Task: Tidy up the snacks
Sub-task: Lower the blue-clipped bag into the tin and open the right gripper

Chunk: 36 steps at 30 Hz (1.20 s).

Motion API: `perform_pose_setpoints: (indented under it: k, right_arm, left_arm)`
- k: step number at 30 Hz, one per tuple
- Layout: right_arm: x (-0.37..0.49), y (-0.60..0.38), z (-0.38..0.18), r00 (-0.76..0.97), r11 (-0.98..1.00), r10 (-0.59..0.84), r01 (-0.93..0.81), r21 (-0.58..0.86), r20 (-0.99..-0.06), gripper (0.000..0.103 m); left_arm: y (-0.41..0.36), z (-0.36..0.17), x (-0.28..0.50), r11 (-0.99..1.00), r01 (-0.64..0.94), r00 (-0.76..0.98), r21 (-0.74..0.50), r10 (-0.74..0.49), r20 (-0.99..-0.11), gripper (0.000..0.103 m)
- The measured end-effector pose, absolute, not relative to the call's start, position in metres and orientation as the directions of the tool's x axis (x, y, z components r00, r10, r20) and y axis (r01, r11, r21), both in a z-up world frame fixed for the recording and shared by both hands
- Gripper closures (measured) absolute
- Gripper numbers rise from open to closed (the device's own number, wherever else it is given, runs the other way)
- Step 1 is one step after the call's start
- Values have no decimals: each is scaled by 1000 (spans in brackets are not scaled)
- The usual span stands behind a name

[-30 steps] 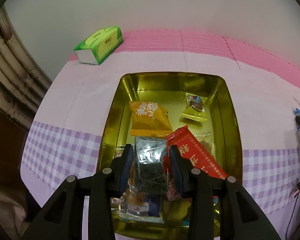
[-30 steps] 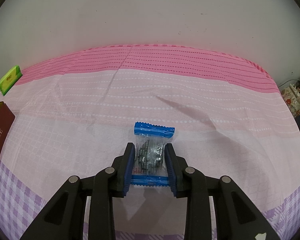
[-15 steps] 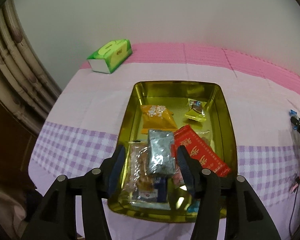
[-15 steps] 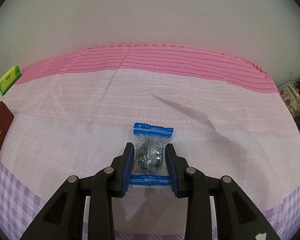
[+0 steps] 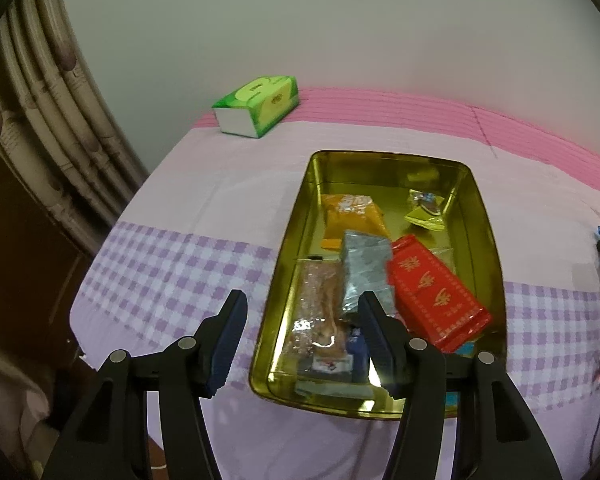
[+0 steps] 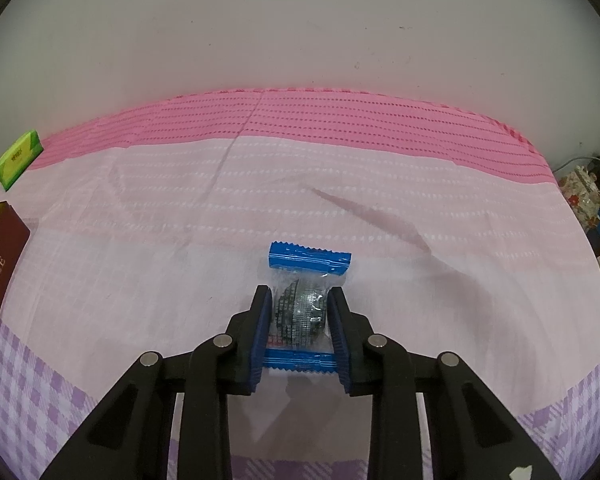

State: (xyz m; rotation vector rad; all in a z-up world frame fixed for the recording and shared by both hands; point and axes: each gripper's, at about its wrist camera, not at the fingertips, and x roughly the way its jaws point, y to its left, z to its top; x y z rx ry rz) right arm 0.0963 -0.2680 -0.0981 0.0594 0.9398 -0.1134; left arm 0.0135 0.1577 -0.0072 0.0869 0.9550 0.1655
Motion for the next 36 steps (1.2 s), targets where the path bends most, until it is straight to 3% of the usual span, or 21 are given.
perform_pose_setpoints:
  k: [15, 18, 36]
  right_arm:
    - [79, -252, -92, 544, 987, -109, 157, -26, -832, 79]
    - [74, -248, -87, 545, 987, -94, 158, -8, -833, 79]
    - [62, -141, -29, 587, 988, 141, -37, 147, -797, 79]
  left_arm:
    - [172, -15, 10, 978, -130, 560, 163, 208, -802, 44]
    - [176, -13, 9, 978, -140, 567, 154, 207, -797, 40]
    - [206, -11, 5, 957, -254, 534, 137, 257, -806, 38]
